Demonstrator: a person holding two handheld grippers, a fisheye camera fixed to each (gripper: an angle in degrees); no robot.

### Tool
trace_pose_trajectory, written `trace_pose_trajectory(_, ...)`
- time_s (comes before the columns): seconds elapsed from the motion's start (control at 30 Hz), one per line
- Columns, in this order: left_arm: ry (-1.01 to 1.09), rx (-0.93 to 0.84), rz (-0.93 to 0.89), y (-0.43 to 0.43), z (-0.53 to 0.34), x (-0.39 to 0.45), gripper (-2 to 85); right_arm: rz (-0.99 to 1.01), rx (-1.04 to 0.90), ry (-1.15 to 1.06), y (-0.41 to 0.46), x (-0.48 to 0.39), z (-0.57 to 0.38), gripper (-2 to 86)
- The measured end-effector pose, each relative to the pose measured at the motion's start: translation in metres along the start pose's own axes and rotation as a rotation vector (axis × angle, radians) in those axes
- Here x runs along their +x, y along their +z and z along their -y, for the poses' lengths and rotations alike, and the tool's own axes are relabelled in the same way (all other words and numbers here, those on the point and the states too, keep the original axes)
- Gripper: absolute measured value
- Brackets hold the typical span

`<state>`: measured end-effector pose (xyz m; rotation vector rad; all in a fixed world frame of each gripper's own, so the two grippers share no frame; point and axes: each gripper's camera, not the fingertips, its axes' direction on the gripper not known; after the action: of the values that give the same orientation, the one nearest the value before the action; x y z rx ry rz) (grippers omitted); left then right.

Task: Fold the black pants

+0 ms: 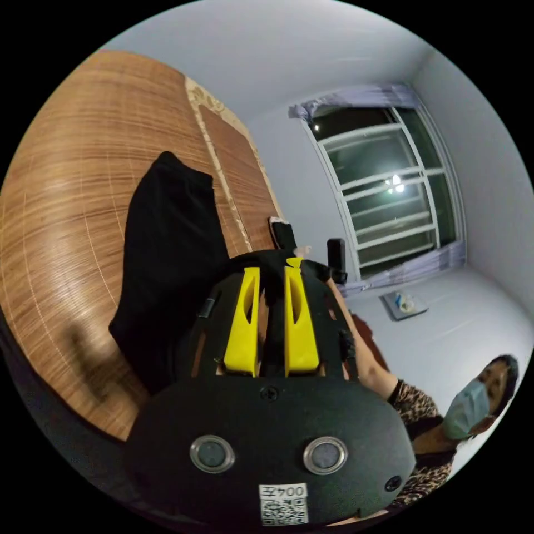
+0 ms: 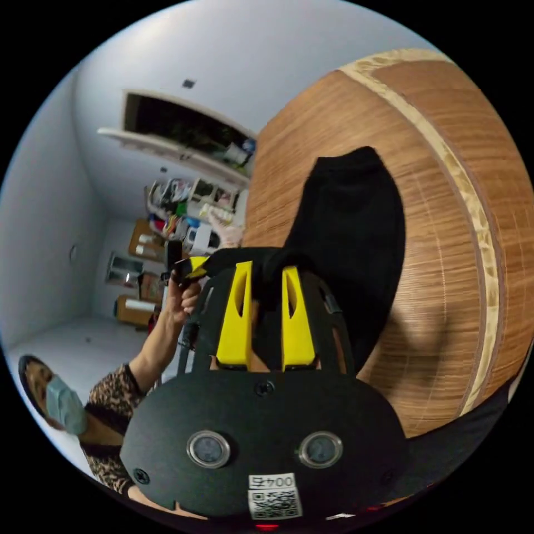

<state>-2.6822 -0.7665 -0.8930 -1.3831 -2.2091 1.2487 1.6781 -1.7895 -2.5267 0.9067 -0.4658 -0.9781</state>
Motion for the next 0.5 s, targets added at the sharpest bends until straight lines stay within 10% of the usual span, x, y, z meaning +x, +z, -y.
trace_pose_trajectory(0.5, 0.155, -0.056, 0.31, 0.024, -0.135, -0.006, 5.8, -0.244, 0.139, -0.134, 0.026, -0.005, -0.141, 6.9)
